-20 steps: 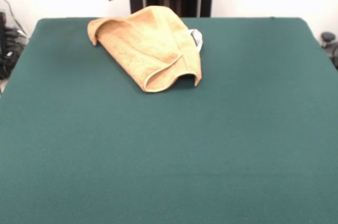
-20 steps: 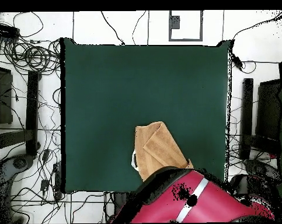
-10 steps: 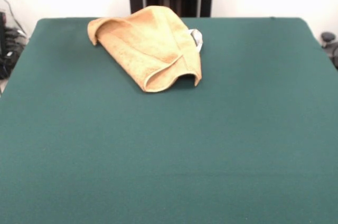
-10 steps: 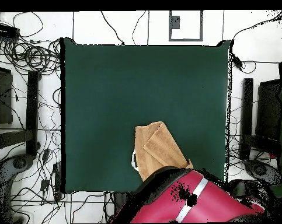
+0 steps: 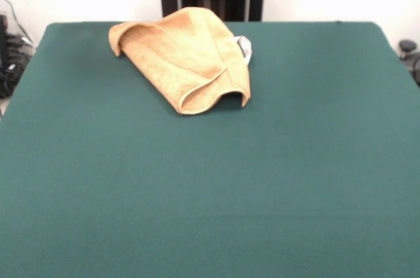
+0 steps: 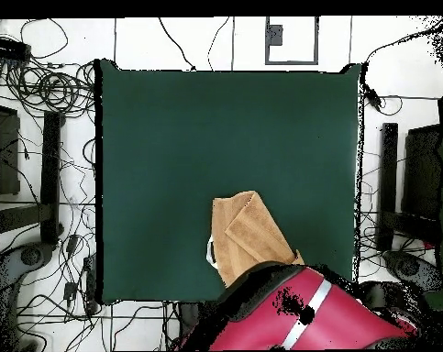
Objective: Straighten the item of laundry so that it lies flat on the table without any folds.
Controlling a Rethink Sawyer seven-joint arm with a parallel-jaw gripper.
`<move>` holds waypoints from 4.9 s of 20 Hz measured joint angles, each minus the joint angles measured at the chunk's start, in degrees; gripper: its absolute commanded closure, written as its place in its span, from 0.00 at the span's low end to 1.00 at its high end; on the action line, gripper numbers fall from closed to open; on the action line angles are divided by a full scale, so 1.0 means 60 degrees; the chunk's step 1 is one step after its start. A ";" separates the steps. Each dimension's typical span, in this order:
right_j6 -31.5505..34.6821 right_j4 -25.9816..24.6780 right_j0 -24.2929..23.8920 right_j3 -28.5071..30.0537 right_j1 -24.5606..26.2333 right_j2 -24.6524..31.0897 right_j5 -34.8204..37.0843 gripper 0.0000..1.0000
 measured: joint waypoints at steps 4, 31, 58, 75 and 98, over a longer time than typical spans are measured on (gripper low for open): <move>0.0000 -0.0002 -0.0149 -0.0006 0.0076 0.0246 -0.0002 0.00; -0.2948 0.4684 -0.2232 -0.0111 0.0369 0.1185 0.1310 0.00; -0.6914 0.7269 -0.2471 0.0422 -0.1036 0.1109 0.0307 0.00; -0.7330 0.7684 -0.2951 0.0574 -0.1015 0.1088 -0.0220 1.00; 0.1615 0.2067 0.0717 0.0479 -0.0551 -0.0712 0.2422 1.00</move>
